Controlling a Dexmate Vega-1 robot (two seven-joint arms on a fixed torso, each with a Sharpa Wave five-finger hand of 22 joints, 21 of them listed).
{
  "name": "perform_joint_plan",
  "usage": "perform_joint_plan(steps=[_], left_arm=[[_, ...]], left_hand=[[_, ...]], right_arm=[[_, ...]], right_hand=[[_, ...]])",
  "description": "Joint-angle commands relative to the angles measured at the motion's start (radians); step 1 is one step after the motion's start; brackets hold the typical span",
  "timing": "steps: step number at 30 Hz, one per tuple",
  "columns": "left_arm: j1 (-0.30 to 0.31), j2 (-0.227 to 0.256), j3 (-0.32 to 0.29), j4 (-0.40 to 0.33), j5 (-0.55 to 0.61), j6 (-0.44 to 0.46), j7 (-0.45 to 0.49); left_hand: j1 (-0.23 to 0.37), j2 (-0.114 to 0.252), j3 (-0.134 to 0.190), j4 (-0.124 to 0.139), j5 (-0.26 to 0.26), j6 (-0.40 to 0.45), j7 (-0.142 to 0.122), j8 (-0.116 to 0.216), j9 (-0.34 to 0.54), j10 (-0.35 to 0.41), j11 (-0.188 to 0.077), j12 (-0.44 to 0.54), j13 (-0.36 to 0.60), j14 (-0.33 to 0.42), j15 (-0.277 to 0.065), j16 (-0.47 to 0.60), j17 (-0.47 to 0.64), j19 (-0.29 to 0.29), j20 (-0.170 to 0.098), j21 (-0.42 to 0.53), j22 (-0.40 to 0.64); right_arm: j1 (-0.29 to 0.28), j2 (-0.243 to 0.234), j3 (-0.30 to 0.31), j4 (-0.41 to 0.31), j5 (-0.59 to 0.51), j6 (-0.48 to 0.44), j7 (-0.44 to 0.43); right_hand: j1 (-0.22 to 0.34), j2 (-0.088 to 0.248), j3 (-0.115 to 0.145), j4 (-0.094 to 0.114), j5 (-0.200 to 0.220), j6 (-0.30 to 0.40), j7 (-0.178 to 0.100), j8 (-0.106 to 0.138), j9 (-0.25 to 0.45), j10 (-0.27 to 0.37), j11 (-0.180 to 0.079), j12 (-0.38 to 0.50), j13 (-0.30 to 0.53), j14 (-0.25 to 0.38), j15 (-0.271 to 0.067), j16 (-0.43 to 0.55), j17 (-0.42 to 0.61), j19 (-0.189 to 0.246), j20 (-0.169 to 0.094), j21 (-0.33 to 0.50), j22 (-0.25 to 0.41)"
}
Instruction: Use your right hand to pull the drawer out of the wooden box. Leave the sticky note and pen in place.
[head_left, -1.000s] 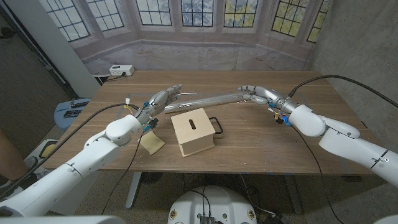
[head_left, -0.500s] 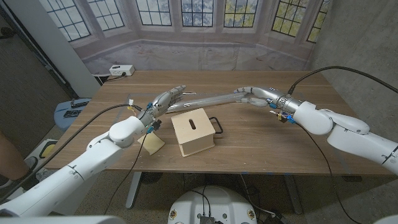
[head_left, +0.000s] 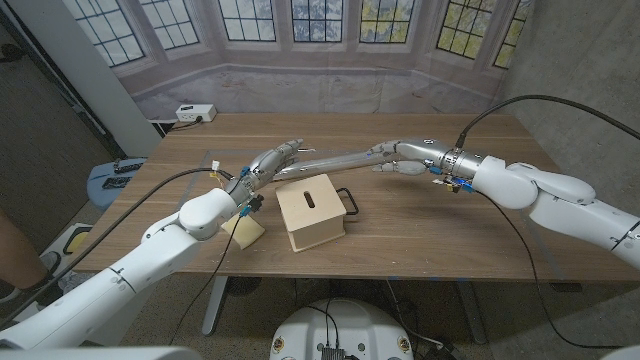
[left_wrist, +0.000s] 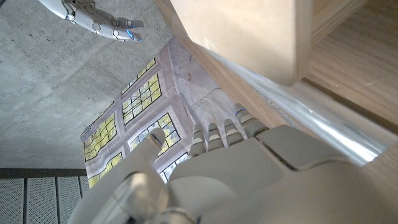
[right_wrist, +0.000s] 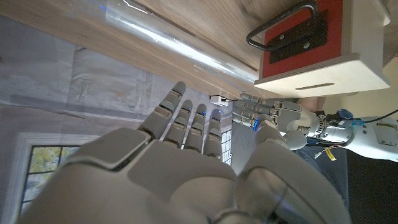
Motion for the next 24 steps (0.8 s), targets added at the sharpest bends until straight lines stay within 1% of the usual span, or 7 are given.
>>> perform_joint_plan(steps=[1, 9, 17, 24], left_arm=[[0.031, 0.052, -0.014, -0.069, 0.051, 0.021, 0.014], [0.081, 0.105, -0.036, -0.114, 0.102, 0.004, 0.022], [0.138, 0.163, -0.071, -0.152, 0.147, -0.008, 0.028], [0.189, 0.209, -0.107, -0.176, 0.21, -0.041, 0.039]], left_hand=[[0.007, 0.0, 0.002, -0.001, -0.003, 0.009, 0.003, -0.001, 0.006, 0.003, 0.003, -0.002, 0.003, 0.008, -0.001, 0.002, 0.002, 0.009, 0.004, 0.0, 0.005], [0.007, 0.002, 0.003, 0.002, -0.002, 0.015, 0.0, 0.0, 0.006, 0.01, 0.0, 0.0, 0.003, 0.011, -0.004, 0.003, 0.003, 0.015, 0.002, 0.003, 0.005], [0.005, 0.004, 0.004, 0.006, -0.002, 0.013, -0.002, -0.001, 0.006, 0.006, -0.003, -0.002, 0.003, 0.005, -0.008, 0.002, 0.004, 0.014, 0.0, 0.002, 0.005], [-0.006, 0.003, -0.002, 0.022, -0.003, 0.003, -0.009, -0.005, 0.006, 0.005, -0.005, -0.003, 0.003, 0.001, -0.012, 0.003, 0.008, 0.014, -0.003, 0.001, 0.005]], right_arm=[[0.044, 0.025, -0.011, 0.016, -0.105, 0.093, 0.033], [0.033, 0.019, 0.005, -0.012, -0.163, 0.09, 0.038], [0.029, 0.024, 0.009, -0.026, -0.219, 0.089, 0.03], [0.032, 0.028, 0.01, -0.026, -0.263, 0.096, 0.012]], right_hand=[[0.007, -0.006, -0.004, 0.0, 0.005, 0.013, -0.002, 0.005, 0.005, 0.009, 0.001, -0.004, 0.004, 0.009, -0.058, 0.007, 0.001, 0.001, -0.008, -0.003, 0.003], [0.006, -0.006, -0.006, 0.001, 0.006, 0.014, -0.004, 0.003, 0.005, 0.006, 0.0, -0.007, 0.004, 0.007, -0.059, 0.005, 0.001, -0.001, -0.009, -0.004, 0.003], [0.004, -0.007, -0.009, 0.002, 0.007, 0.012, -0.003, 0.001, 0.005, 0.002, 0.0, -0.01, 0.004, 0.006, -0.059, 0.004, 0.002, -0.001, -0.01, -0.004, 0.003], [0.003, -0.008, -0.01, 0.002, 0.007, 0.008, -0.002, -0.002, 0.005, 0.0, 0.002, -0.012, 0.004, 0.006, -0.059, 0.003, 0.002, -0.001, -0.009, -0.004, 0.003]])
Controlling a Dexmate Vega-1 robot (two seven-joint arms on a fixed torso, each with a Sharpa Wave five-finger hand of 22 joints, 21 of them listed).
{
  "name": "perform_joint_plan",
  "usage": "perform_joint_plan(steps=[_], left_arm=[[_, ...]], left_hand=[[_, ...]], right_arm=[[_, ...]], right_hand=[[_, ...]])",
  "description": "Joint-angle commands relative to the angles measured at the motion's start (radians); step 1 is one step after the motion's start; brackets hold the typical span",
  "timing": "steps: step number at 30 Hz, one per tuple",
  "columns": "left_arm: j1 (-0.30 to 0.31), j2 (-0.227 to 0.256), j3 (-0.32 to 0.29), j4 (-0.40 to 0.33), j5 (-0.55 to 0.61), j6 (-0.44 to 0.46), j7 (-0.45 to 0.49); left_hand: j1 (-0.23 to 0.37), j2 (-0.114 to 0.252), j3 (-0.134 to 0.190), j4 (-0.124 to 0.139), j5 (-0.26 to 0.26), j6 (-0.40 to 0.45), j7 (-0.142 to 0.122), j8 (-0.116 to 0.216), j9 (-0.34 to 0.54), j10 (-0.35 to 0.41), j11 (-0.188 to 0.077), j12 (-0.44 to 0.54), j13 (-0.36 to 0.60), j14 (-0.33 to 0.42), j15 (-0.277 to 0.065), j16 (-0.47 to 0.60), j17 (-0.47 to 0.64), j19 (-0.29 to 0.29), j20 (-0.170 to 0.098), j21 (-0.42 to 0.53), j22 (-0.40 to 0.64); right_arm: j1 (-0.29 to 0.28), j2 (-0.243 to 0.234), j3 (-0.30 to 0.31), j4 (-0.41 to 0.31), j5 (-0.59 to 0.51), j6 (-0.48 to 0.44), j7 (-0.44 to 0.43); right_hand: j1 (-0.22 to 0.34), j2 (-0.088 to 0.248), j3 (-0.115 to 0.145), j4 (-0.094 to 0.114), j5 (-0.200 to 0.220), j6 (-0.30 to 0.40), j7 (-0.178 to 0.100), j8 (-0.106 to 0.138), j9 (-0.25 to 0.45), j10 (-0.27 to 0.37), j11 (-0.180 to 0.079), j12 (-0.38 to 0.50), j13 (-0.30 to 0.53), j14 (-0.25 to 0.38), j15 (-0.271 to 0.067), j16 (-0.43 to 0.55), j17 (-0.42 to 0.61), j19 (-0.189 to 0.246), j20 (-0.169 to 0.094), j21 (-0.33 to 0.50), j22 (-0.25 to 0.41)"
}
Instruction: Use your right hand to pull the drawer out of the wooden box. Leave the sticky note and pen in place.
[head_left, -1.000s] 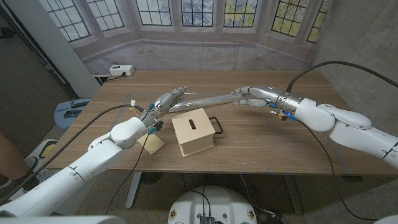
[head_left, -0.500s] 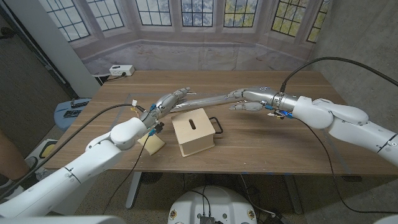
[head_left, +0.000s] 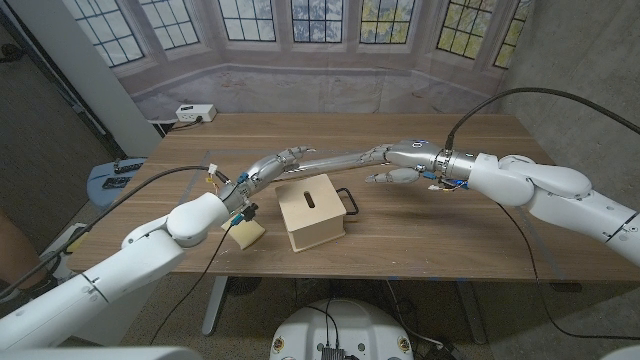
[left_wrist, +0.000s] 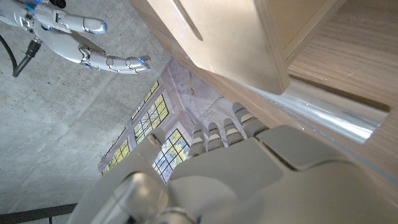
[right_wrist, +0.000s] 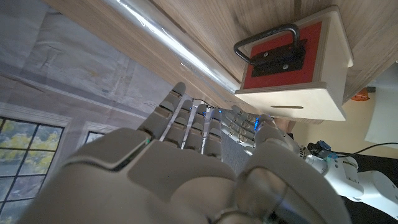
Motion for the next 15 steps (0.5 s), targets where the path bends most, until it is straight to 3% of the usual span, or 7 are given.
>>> perform_joint_plan(steps=[1, 15], left_arm=[[0.081, 0.078, -0.054, -0.048, 0.094, -0.041, 0.016], [0.132, 0.123, -0.104, -0.051, 0.192, -0.112, -0.003]], left_hand=[[-0.008, 0.002, 0.0, 0.014, -0.003, -0.003, -0.007, -0.005, 0.001, -0.002, -0.001, -0.003, 0.003, 0.0, -0.007, 0.004, 0.004, 0.003, -0.003, 0.001, 0.005], [-0.026, -0.005, -0.01, 0.035, -0.002, -0.026, -0.022, -0.011, 0.001, -0.008, -0.01, -0.006, 0.003, -0.006, -0.02, 0.004, 0.005, 0.004, -0.009, 0.001, 0.005]], right_arm=[[0.001, 0.006, 0.005, -0.011, -0.08, 0.011, -0.019], [0.01, 0.003, -0.014, -0.008, -0.187, 0.023, -0.043]], right_hand=[[0.002, -0.008, -0.004, 0.001, 0.007, 0.004, 0.002, -0.002, 0.005, -0.001, 0.001, -0.004, 0.004, 0.005, -0.059, 0.003, 0.002, 0.004, -0.004, -0.004, 0.003], [-0.007, -0.01, -0.008, 0.006, 0.009, 0.0, 0.001, -0.006, 0.006, -0.003, 0.001, -0.006, 0.004, 0.007, -0.062, 0.001, 0.002, 0.004, -0.005, -0.004, 0.003]])
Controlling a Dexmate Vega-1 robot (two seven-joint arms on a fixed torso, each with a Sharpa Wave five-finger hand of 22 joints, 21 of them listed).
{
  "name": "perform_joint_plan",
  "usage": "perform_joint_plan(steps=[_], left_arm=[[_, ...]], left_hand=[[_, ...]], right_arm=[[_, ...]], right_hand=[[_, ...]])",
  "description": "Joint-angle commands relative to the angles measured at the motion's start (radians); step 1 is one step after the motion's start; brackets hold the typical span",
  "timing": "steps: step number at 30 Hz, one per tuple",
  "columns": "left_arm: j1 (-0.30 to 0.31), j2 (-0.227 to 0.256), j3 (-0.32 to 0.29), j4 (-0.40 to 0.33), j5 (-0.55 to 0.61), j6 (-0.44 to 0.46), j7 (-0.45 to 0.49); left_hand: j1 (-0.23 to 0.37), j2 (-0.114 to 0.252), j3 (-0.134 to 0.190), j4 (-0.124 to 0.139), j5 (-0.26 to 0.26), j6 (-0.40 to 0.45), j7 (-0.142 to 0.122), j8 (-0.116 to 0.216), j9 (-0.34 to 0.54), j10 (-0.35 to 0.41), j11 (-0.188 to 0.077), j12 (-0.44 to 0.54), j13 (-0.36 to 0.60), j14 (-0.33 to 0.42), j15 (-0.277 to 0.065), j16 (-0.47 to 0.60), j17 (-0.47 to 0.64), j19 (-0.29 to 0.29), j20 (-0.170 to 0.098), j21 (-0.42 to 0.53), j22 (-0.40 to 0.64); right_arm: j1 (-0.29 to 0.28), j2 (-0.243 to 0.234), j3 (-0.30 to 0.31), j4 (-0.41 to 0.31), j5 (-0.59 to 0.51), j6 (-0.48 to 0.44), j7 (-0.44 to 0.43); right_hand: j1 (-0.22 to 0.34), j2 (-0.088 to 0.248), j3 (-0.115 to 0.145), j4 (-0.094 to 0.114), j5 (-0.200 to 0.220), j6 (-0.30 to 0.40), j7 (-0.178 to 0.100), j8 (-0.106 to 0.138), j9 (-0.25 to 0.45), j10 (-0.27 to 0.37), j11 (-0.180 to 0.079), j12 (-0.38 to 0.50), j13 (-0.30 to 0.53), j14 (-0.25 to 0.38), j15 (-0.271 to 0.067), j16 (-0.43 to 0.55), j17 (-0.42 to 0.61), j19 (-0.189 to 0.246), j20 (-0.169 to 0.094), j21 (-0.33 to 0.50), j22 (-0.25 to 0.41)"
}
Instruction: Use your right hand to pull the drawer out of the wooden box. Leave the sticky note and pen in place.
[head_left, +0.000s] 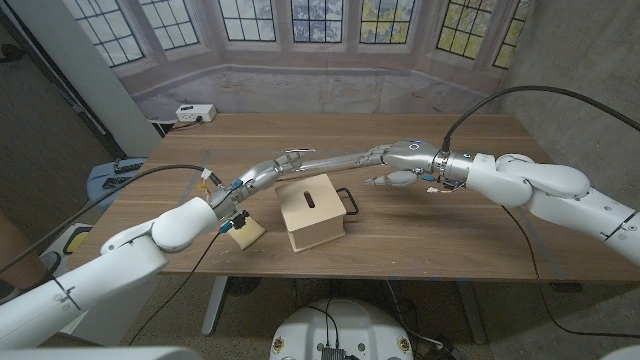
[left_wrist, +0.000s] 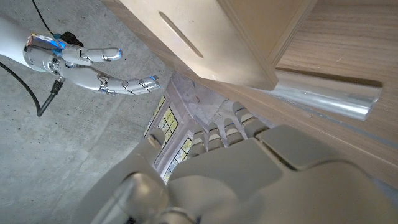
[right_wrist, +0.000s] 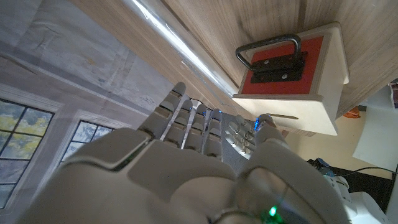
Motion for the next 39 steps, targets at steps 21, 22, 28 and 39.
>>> perform_joint_plan(steps=[21, 22, 28, 39], left_arm=[[0.12, 0.046, -0.089, 0.011, 0.194, -0.136, -0.032], [0.122, 0.046, -0.091, 0.012, 0.195, -0.138, -0.034], [0.137, 0.055, -0.107, 0.009, 0.205, -0.14, -0.051], [0.176, 0.098, -0.176, -0.033, 0.315, -0.133, -0.063]], left_hand=[[-0.041, -0.008, -0.016, 0.04, 0.001, -0.042, -0.031, -0.007, 0.002, -0.004, -0.017, -0.001, 0.004, 0.005, -0.019, 0.007, 0.006, 0.011, -0.015, 0.003, 0.005], [-0.041, -0.008, -0.017, 0.04, 0.001, -0.044, -0.03, -0.008, 0.002, -0.003, -0.017, -0.001, 0.004, 0.005, -0.02, 0.007, 0.006, 0.011, -0.016, 0.003, 0.005], [-0.046, -0.008, -0.018, 0.045, 0.002, -0.042, -0.031, -0.004, 0.002, -0.006, -0.02, -0.002, 0.004, 0.003, -0.02, 0.006, 0.006, 0.012, -0.017, 0.003, 0.005], [-0.056, -0.008, -0.023, 0.054, 0.004, -0.043, -0.036, -0.002, 0.002, -0.011, -0.021, -0.004, 0.004, -0.001, -0.03, 0.005, 0.006, -0.001, -0.024, -0.002, 0.005]], right_arm=[[0.008, -0.026, -0.016, -0.033, -0.152, 0.015, -0.022], [0.009, -0.026, -0.018, -0.034, -0.158, 0.015, -0.021], [0.004, -0.027, -0.021, -0.043, -0.191, 0.003, -0.023], [-0.017, -0.033, -0.017, -0.074, -0.235, -0.052, -0.017]], right_hand=[[-0.007, -0.006, -0.002, 0.003, 0.008, -0.005, 0.0, -0.006, 0.006, -0.013, 0.001, -0.007, 0.004, 0.005, -0.065, -0.006, 0.0, 0.004, -0.008, -0.005, 0.002], [-0.007, -0.007, -0.002, 0.003, 0.008, -0.005, 0.0, -0.006, 0.006, -0.013, 0.0, -0.007, 0.004, 0.005, -0.063, -0.006, -0.001, 0.004, -0.008, -0.005, 0.002], [-0.009, -0.007, -0.001, 0.003, 0.008, -0.011, -0.001, -0.009, 0.006, -0.018, -0.004, -0.009, 0.004, 0.0, -0.064, -0.01, -0.001, 0.001, -0.01, -0.006, 0.002], [-0.017, -0.012, -0.004, 0.006, 0.009, -0.021, -0.005, -0.012, 0.006, -0.028, -0.012, -0.012, 0.004, -0.013, -0.064, -0.018, -0.001, -0.027, -0.015, -0.015, 0.002]])
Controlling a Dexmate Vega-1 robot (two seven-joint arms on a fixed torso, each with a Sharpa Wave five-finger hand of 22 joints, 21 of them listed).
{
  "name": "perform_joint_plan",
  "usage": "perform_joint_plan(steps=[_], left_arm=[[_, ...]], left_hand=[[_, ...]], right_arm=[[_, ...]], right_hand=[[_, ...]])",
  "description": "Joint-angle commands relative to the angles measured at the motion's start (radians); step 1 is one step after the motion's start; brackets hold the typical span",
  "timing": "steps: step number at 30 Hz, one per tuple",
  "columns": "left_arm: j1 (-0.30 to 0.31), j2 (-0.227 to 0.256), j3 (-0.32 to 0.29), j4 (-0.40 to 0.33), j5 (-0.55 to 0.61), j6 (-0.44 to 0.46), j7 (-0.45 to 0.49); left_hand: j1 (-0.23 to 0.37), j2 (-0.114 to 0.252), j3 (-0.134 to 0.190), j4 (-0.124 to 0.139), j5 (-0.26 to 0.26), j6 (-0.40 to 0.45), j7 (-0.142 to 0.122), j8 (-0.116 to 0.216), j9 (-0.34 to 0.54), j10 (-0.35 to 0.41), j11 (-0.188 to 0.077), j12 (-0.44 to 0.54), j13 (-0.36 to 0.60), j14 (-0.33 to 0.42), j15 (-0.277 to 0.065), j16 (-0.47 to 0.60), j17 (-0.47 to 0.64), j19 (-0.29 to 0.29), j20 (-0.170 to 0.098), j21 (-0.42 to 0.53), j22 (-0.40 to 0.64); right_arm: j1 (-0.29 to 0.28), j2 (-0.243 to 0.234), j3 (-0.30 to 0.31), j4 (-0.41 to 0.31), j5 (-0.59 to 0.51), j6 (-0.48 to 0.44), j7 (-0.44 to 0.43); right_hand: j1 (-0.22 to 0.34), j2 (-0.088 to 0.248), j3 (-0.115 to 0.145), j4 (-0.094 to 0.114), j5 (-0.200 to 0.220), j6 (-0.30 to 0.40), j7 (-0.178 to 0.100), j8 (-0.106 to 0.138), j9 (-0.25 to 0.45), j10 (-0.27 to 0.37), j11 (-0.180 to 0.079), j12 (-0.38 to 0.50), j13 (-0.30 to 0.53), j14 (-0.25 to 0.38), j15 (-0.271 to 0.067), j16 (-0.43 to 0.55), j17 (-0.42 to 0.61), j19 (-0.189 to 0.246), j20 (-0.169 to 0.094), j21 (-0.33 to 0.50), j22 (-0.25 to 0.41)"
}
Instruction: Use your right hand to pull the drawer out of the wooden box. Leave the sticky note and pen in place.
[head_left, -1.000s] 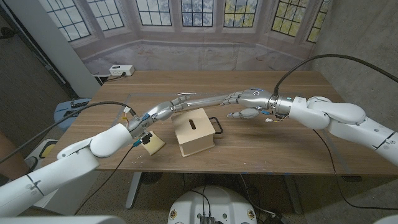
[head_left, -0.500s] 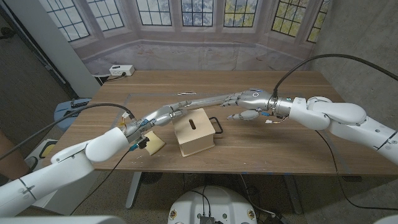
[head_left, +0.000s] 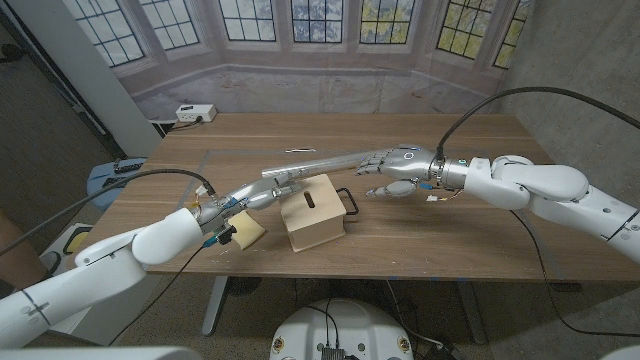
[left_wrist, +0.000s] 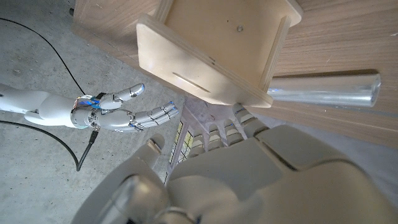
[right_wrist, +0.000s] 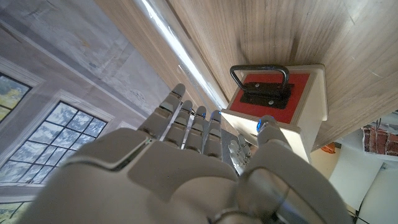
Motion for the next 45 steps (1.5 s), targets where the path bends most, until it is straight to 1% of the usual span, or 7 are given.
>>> perform_joint_plan(steps=[1, 10, 21, 24, 26, 29, 45], left_arm=[[0.04, 0.035, -0.067, -0.033, 0.1, -0.001, -0.022], [0.058, 0.025, -0.113, -0.045, 0.139, -0.005, -0.051], [0.089, 0.006, -0.175, -0.065, 0.203, -0.008, -0.092], [0.091, -0.003, -0.182, -0.063, 0.224, -0.015, -0.099], [0.091, -0.01, -0.183, -0.061, 0.23, -0.021, -0.106], [0.092, -0.015, -0.189, -0.063, 0.237, -0.018, -0.122], [0.063, -0.036, -0.189, -0.053, 0.254, -0.039, -0.172]], left_hand=[[-0.015, 0.001, 0.0, 0.01, 0.004, -0.003, -0.008, 0.002, 0.002, -0.002, -0.002, 0.0, 0.004, -0.003, -0.011, 0.001, 0.003, -0.004, -0.001, -0.002, 0.005], [-0.024, 0.0, -0.005, 0.018, 0.005, -0.002, -0.012, 0.004, 0.002, 0.001, -0.005, 0.002, 0.004, 0.0, -0.019, 0.002, 0.003, -0.008, -0.005, -0.003, 0.005], [-0.042, -0.003, -0.014, 0.029, 0.006, 0.007, -0.024, 0.009, 0.002, 0.016, -0.007, 0.007, 0.004, 0.004, -0.026, 0.004, 0.003, -0.015, -0.009, -0.004, 0.006], [-0.048, -0.003, -0.017, 0.033, 0.007, 0.009, -0.027, 0.01, 0.002, 0.02, -0.011, 0.009, 0.004, 0.007, -0.032, 0.006, 0.004, -0.015, -0.009, -0.004, 0.006], [-0.05, -0.004, -0.018, 0.034, 0.007, 0.009, -0.027, 0.01, 0.002, 0.021, -0.013, 0.009, 0.004, 0.007, -0.032, 0.006, 0.004, -0.015, -0.009, -0.004, 0.006], [-0.055, -0.004, -0.02, 0.036, 0.008, 0.008, -0.03, 0.009, 0.002, 0.022, -0.016, 0.009, 0.004, 0.007, -0.033, 0.006, 0.004, -0.016, -0.011, -0.004, 0.006], [-0.07, -0.003, -0.027, 0.042, 0.01, 0.001, -0.038, 0.007, 0.002, 0.024, -0.019, 0.009, 0.004, 0.009, -0.035, 0.006, 0.004, -0.016, -0.014, -0.003, 0.006]], right_arm=[[-0.019, -0.008, 0.0, -0.033, -0.054, -0.05, 0.006], [-0.027, -0.03, -0.002, -0.063, -0.12, -0.071, -0.004], [-0.023, -0.037, -0.015, -0.097, -0.198, -0.11, 0.029], [-0.016, -0.043, -0.026, -0.105, -0.238, -0.109, 0.037], [-0.01, -0.046, -0.031, -0.104, -0.245, -0.098, 0.036], [-0.006, -0.051, -0.037, -0.109, -0.255, -0.087, 0.041], [0.058, -0.061, -0.078, -0.099, -0.306, 0.046, 0.047]], right_hand=[[-0.011, -0.005, -0.002, 0.004, 0.005, -0.008, -0.002, -0.005, 0.006, -0.005, -0.008, -0.002, 0.004, -0.008, -0.063, -0.004, 0.004, -0.015, -0.003, -0.003, 0.002], [-0.018, -0.009, -0.004, 0.005, 0.006, -0.017, -0.006, -0.008, 0.006, -0.014, -0.011, -0.004, 0.004, -0.018, -0.062, -0.009, 0.004, -0.028, -0.005, -0.005, 0.002], [-0.033, -0.014, -0.01, 0.011, 0.006, -0.035, -0.011, -0.012, 0.006, -0.029, -0.015, -0.008, 0.004, -0.037, -0.06, -0.017, 0.004, -0.052, -0.003, -0.009, 0.002], [-0.039, -0.014, -0.011, 0.013, 0.006, -0.036, -0.018, -0.011, 0.006, -0.03, -0.025, -0.007, 0.003, -0.042, -0.059, -0.018, 0.005, -0.06, -0.003, -0.009, 0.002], [-0.041, -0.015, -0.011, 0.013, 0.007, -0.038, -0.023, -0.011, 0.006, -0.033, -0.038, -0.008, 0.003, -0.046, -0.06, -0.019, 0.004, -0.062, -0.003, -0.008, 0.002], [-0.043, -0.014, -0.011, 0.014, 0.008, -0.043, -0.028, -0.012, 0.006, -0.044, -0.043, -0.011, 0.003, -0.049, -0.063, -0.02, 0.004, -0.065, -0.005, -0.007, 0.002], [-0.046, -0.016, -0.009, 0.011, 0.011, -0.068, -0.032, -0.016, 0.005, -0.075, -0.046, -0.016, 0.002, -0.072, -0.074, -0.027, 0.001, -0.077, -0.007, -0.005, 0.002]])
